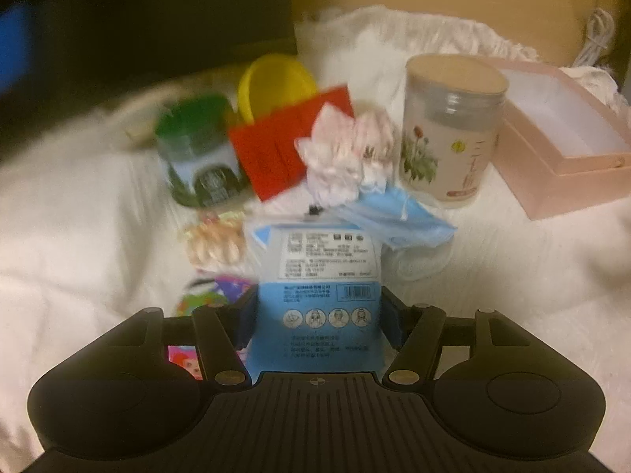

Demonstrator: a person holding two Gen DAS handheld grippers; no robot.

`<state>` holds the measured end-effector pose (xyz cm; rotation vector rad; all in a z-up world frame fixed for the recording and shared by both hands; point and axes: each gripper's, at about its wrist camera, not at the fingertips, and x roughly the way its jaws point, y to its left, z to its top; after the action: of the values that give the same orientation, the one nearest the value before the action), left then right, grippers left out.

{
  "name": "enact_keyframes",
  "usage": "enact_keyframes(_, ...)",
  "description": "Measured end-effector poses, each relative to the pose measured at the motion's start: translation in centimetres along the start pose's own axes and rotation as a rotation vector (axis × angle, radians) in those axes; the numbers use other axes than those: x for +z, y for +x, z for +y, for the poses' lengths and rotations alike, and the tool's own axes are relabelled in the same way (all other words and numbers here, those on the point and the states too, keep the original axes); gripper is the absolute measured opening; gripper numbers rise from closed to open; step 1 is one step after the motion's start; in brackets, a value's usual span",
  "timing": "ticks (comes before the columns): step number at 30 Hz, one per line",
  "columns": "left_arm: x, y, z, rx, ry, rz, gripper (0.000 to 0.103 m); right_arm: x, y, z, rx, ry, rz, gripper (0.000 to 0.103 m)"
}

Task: Organize soft objects
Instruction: 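Grasp the blue wet-wipe pack with the left tool while the right tool grasps the pink tissue pack, then carry both packs into the pink box and open both tools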

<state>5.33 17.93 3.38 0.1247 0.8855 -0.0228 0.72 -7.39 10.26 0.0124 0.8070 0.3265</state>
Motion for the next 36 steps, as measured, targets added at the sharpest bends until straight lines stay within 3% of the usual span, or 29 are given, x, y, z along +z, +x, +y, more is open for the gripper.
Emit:
enact_keyframes(6, 1.2, 0.8, 1.0, -0.068, -0.048, -0.029, 0.067, 0.4, 0.1, 1.0, 0.009, -0.032, -0.002, 0.097)
enact_keyframes(7, 1.4, 0.8, 1.1, -0.091, -0.041, -0.027, 0.059, 0.5, 0.2, 1.4, 0.006, -0.042, -0.008, 0.097)
enact_keyframes(12, 2.3, -3.5, 5.0, -0.228, -0.117, -0.088, 0.057, 1.5, 0.7, 3.7, 0.044, -0.098, -0.021, 0.097)
enact_keyframes(16, 3.6, -7.2, 9.9, -0.188, -0.165, -0.155, 0.057, 3.0, 2.3, 7.8, 0.155, -0.084, -0.007, 0.097)
enact_keyframes(21, 2.7, -8.4, 15.4, -0.071, -0.215, -0.189, 0.057, 4.1, 6.0, 15.3, 0.309, -0.029, 0.080, 0.097)
enact_keyframes(27, 0.1, -6.4, 20.3, -0.039, -0.288, -0.136, 0.057, 5.1, 10.9, 22.4, 0.247, 0.055, 0.132, 0.097)
enact_keyframes(30, -1.1, -5.5, 21.4, -0.048, -0.326, -0.121, 0.057, 4.5, 13.2, 24.5, 0.189, 0.023, 0.190, 0.096)
enact_keyframes(32, -1.8, -4.9, 21.8, -0.059, -0.344, -0.103, 0.057, 3.8, 13.8, 25.2, 0.157, -0.029, 0.202, 0.092)
enact_keyframes(36, -2.5, -4.6, 22.4, -0.082, -0.373, -0.089, 0.057, 3.8, 12.3, 25.0, 0.184, -0.138, 0.171, 0.062)
